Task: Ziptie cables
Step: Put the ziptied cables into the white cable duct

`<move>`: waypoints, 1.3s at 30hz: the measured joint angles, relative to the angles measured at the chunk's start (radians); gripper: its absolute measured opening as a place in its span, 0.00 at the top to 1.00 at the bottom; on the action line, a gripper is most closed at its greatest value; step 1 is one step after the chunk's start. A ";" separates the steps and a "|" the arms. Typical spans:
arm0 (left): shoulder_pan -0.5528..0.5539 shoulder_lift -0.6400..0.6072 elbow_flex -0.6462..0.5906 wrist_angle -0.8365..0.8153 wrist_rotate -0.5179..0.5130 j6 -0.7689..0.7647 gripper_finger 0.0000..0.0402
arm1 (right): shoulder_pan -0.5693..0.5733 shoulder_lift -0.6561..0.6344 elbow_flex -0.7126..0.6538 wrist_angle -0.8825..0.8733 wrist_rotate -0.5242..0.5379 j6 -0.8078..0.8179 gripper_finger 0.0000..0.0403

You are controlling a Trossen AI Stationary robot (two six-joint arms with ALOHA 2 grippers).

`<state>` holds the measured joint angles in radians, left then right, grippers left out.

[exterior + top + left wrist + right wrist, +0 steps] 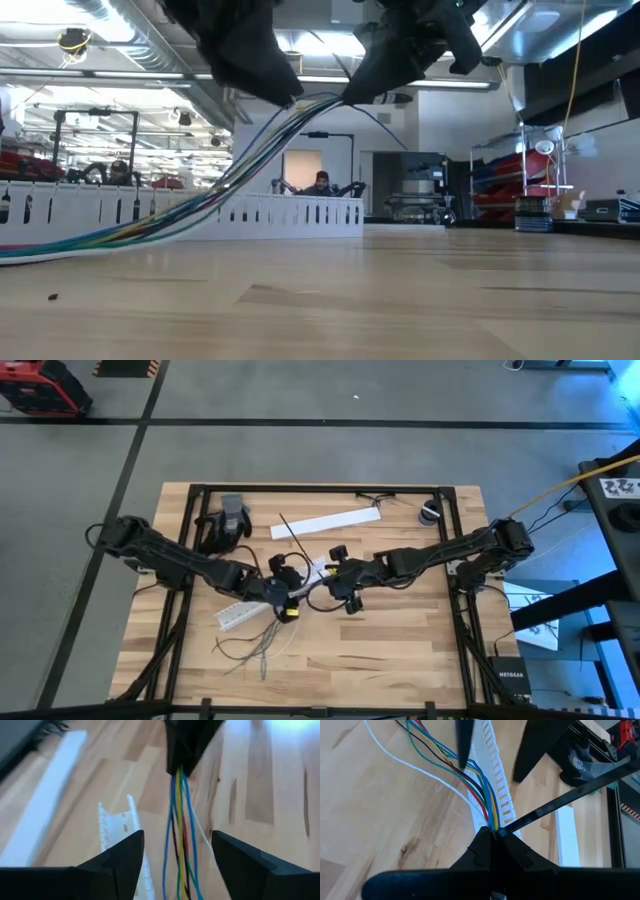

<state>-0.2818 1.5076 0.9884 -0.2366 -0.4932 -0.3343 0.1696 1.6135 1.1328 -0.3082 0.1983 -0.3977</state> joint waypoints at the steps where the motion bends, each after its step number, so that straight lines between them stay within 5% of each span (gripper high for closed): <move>1: 0.009 0.010 -0.004 0.016 0.025 0.002 0.44 | 0.000 0.000 0.000 0.000 0.000 0.000 0.97; 12: 0.048 0.139 -0.033 0.148 0.213 -0.037 0.44 | 0.000 0.000 0.000 -0.008 0.000 -0.001 0.97; 26: 0.026 0.184 -0.032 0.187 0.198 -0.103 0.46 | 0.000 0.000 0.000 -0.005 0.001 -0.002 0.97; 33: -0.024 0.238 -0.032 0.090 0.181 -0.186 0.73 | 0.000 0.000 0.000 -0.018 0.036 0.008 0.97; 36: -0.046 0.201 -0.025 -0.060 0.172 -0.251 0.93 | 0.000 0.000 -0.004 -0.041 0.029 0.023 0.97; 39: -0.080 0.158 0.008 -0.240 0.164 -0.344 0.97 | -0.004 -0.001 -0.039 -0.021 0.020 0.024 0.97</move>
<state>-0.3617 1.6659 0.9968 -0.4765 -0.3294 -0.6781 0.1656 1.6127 1.0940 -0.3289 0.2178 -0.3740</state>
